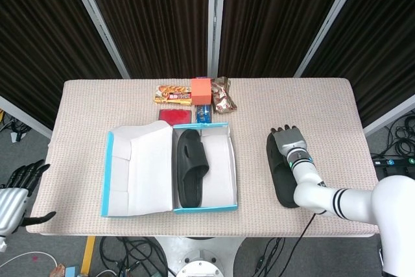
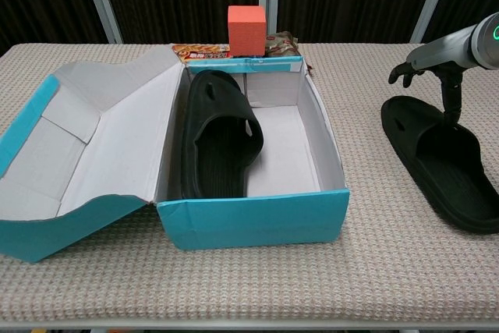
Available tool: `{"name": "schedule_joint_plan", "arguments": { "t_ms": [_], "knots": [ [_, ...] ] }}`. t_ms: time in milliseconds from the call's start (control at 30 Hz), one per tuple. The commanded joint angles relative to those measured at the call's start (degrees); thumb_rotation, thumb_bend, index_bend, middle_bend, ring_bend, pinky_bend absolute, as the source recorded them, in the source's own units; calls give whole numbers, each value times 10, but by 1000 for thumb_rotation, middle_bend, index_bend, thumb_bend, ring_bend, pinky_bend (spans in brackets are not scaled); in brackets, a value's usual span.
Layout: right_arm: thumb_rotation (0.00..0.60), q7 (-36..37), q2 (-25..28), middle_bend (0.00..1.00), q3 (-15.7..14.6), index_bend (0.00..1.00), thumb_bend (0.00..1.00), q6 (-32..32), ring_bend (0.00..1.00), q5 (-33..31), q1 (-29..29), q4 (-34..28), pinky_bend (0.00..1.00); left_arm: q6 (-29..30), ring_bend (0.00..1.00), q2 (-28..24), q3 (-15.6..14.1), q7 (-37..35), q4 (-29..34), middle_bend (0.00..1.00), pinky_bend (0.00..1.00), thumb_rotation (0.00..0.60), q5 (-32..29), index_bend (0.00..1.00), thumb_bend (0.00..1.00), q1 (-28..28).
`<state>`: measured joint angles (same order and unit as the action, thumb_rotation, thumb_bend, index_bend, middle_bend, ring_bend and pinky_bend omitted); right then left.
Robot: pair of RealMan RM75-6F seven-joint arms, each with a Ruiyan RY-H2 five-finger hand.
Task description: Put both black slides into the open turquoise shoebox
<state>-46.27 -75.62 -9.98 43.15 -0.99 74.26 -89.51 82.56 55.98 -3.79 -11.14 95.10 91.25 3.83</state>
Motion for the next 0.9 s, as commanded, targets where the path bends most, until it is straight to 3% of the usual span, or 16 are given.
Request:
{"name": "schedule_joint_plan", "arguments": {
  "t_ms": [33,333,900],
  "knots": [
    [600,-13,-9,105,-2,39,36,7,0,-17,10,4,127,0,0,0,0,-4,-2,16,0,600,-1,75,20,0],
    [600,-53,-28,121,-10,58,41,17,5,-67,31,12,139,-5,0,1,-2,-22,-12,17,0,600,-4,79,20,-1],
    [600,-85,-61,197,1,150,92,37,85,-91,19,39,195,-5,0,1,-4,-49,-21,17,0,600,-7,79,20,-5]
  ]
}}
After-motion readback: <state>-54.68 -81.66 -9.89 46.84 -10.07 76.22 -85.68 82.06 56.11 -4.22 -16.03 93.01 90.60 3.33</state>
